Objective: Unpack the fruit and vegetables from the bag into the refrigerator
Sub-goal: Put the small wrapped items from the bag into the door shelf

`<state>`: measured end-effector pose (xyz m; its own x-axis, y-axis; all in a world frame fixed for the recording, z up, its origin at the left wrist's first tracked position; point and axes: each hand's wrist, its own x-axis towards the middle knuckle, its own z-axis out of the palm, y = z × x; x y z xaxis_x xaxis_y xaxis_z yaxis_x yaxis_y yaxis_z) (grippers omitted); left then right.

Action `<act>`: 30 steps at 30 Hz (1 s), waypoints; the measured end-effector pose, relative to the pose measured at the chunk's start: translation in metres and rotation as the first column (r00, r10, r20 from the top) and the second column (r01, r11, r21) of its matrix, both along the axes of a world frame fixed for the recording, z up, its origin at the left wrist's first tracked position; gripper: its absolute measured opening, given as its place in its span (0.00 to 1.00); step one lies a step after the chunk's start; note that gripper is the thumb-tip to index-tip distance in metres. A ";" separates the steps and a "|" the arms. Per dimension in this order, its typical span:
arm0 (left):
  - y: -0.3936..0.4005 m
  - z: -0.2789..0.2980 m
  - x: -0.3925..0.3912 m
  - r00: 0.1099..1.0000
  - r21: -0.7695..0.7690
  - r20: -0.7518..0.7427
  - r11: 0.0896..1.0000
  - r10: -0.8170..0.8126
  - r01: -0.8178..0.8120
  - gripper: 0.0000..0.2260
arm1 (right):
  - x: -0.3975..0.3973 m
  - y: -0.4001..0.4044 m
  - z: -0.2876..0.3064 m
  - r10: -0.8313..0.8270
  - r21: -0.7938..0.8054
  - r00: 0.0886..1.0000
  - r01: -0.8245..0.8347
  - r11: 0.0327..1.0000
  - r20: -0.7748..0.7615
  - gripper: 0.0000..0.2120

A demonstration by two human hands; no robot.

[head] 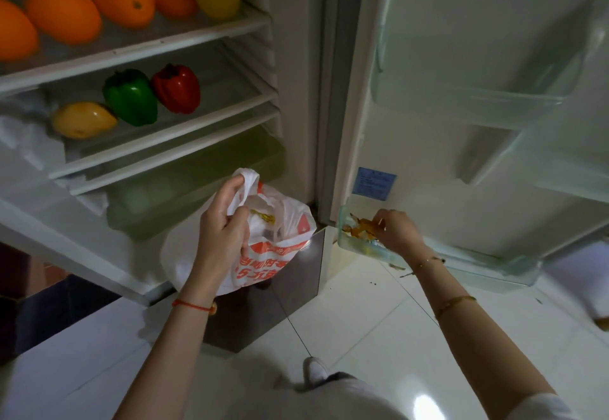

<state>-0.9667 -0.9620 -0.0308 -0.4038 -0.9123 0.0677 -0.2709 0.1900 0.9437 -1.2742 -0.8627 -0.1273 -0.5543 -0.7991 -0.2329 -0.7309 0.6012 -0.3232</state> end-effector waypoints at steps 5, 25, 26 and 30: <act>-0.002 -0.003 -0.002 1.000 -0.017 0.013 1.000 0.016 -0.016 0.19 | 0.002 0.000 -0.017 0.010 0.103 0.999 -0.015 0.995 0.049 0.10; -0.020 0.002 0.006 0.992 -0.005 -0.015 0.992 0.122 -0.122 0.21 | 0.153 -0.161 -0.023 0.581 -0.104 0.806 -0.572 0.814 0.113 0.14; -0.022 0.002 0.007 0.992 -0.005 -0.014 0.992 0.128 -0.128 0.20 | 0.152 -0.167 -0.029 0.571 -0.067 0.813 -0.567 0.821 0.113 0.15; -0.029 0.005 0.006 0.989 0.004 -0.038 0.990 0.140 -0.140 0.20 | 0.149 -0.185 -0.045 0.575 0.022 0.814 -0.578 0.816 0.077 0.23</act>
<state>-0.9608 -0.9906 -0.0259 -0.2692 -0.9598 0.0799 -0.2585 0.1519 0.9540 -1.1256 -1.0474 -0.1727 0.0224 -0.9562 -0.2919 -0.9266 0.0898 -0.3653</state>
